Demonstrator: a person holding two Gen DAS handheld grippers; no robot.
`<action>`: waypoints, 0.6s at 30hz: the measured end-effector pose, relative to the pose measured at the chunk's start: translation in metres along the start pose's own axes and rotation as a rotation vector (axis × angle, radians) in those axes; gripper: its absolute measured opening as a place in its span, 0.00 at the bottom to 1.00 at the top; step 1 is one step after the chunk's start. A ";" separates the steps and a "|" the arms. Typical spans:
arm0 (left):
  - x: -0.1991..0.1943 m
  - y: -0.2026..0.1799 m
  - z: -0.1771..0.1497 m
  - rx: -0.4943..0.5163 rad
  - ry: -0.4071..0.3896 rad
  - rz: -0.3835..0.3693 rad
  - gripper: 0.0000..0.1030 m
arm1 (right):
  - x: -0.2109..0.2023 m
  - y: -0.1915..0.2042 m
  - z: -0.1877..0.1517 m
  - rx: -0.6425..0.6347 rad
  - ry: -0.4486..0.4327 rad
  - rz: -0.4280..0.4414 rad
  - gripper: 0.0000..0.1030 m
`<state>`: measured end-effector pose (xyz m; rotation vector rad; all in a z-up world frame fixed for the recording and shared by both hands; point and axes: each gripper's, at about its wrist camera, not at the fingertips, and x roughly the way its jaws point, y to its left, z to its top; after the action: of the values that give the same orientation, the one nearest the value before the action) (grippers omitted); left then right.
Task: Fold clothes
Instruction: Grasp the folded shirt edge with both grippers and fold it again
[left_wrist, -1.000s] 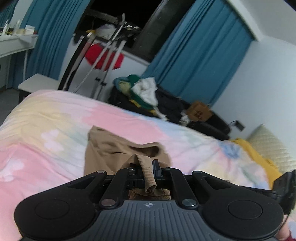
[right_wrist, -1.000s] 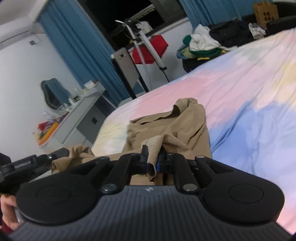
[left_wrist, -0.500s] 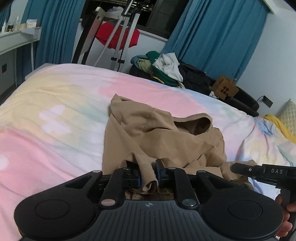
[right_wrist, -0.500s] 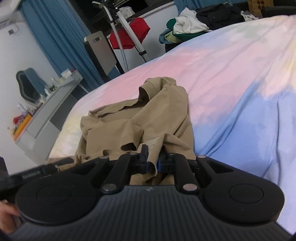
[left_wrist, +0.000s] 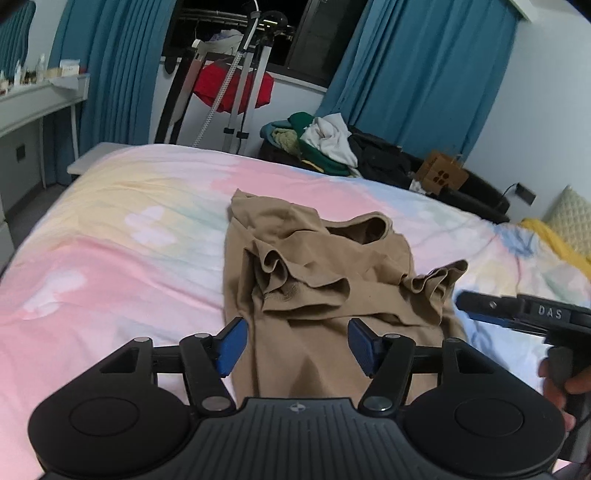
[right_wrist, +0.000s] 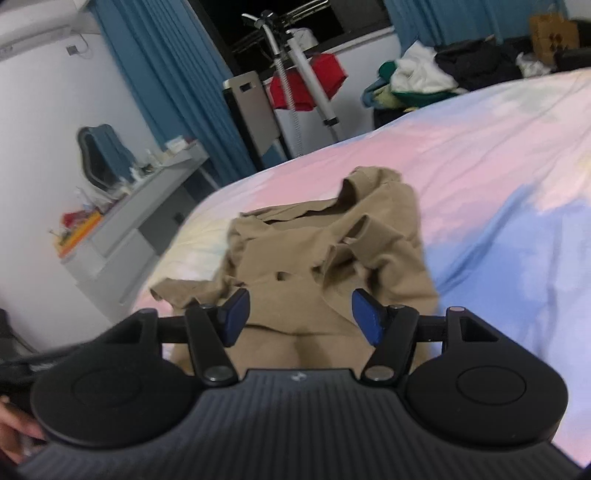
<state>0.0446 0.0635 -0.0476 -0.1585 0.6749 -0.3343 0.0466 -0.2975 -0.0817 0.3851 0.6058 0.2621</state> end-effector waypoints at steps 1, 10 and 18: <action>0.000 0.000 -0.002 0.002 0.005 0.001 0.61 | -0.003 -0.001 -0.003 0.000 0.008 -0.042 0.62; 0.015 0.003 -0.027 -0.036 0.096 -0.038 0.40 | -0.014 -0.020 -0.026 0.090 0.106 -0.155 0.62; 0.030 0.001 -0.035 -0.039 0.141 0.013 0.04 | 0.002 -0.027 -0.039 0.116 0.166 -0.174 0.62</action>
<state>0.0445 0.0523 -0.0926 -0.1686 0.8221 -0.3225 0.0283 -0.3098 -0.1239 0.4226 0.8155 0.0924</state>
